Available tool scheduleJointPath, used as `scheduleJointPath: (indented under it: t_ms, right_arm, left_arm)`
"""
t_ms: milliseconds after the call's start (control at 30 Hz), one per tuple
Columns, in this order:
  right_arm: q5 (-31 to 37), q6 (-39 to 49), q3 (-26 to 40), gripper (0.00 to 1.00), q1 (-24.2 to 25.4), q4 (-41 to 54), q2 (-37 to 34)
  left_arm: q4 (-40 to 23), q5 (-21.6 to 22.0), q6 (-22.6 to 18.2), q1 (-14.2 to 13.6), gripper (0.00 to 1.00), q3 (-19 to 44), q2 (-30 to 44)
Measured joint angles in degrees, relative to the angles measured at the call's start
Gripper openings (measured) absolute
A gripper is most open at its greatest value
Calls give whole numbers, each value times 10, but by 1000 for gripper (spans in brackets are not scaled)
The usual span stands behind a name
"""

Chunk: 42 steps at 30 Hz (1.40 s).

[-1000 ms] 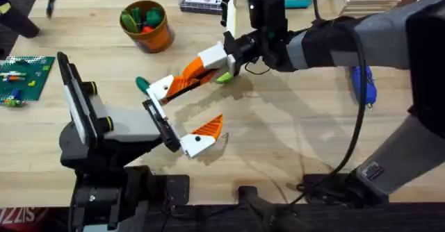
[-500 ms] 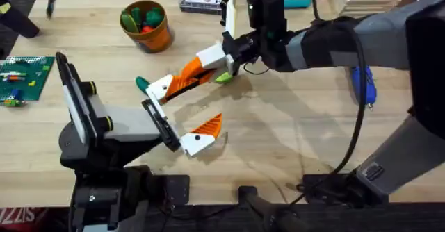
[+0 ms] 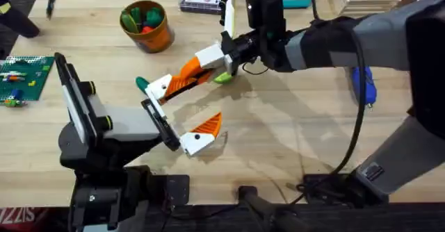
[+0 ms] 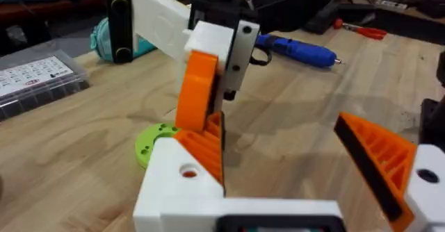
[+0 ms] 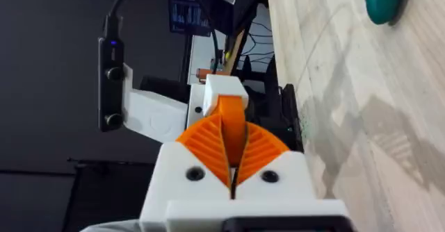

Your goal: Pick up the gripper from the table and insert it into the empty holder that is missing its gripper. Then pick up a screw, insert it into the mounting hole, and use the screwdriver to tighten it. Finally, clean up the table by picking up the vegetable and placing it into the bucket.

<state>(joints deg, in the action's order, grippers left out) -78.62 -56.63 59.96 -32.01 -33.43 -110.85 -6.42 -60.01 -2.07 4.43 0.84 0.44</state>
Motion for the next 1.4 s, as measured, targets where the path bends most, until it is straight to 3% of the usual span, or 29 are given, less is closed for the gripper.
scheduleJointPath:
  t_ms: [67, 133, 200, 367, 533, 567, 633, 733, 1033, 1133, 1167, 1400]
  right_arm:
    - [0, 0, 0, 15, 0, 0, 0]
    - [6, -3, 0, 139, -1, 2, 0]
    - [12, -4, 0, 189, -5, 4, 0]
    - [17, -4, 0, 235, -10, 4, 0]
    - [21, -4, 0, 346, -10, 6, 0]
    - [22, -4, 0, 413, -9, 7, 0]
    - [21, -4, 0, 671, -7, 7, 0]
    - [20, -4, 0, 966, 1, 7, 0]
    - [12, -4, 0, 994, 61, 51, 0]
    - [9, -1, 0, 994, 86, 116, 0]
    - [8, 26, 0, 994, 100, 184, 0]
    - [51, 162, 0, 995, 107, 427, 3]
  left_arm:
    - [0, 0, 0, 0, 976, 0, 0]
    - [0, -1, -2, 0, 976, 0, 0]
    - [0, -3, -4, 0, 976, 0, 0]
    - [0, -9, -8, -1, 976, 0, 0]
    - [-1, -19, -14, -3, 977, 0, 0]
    - [-1, -20, -15, -4, 977, 0, 0]
    - [-2, -24, -17, -4, 977, 0, 0]
    - [-2, -26, -19, -4, 977, 0, 0]
    - [-2, -32, -20, -4, 977, 0, 0]
    - [-2, -32, -20, -4, 976, 0, 0]
    - [-2, -32, -20, -4, 976, 0, 0]
    - [-2, -32, -20, -4, 977, 0, 0]
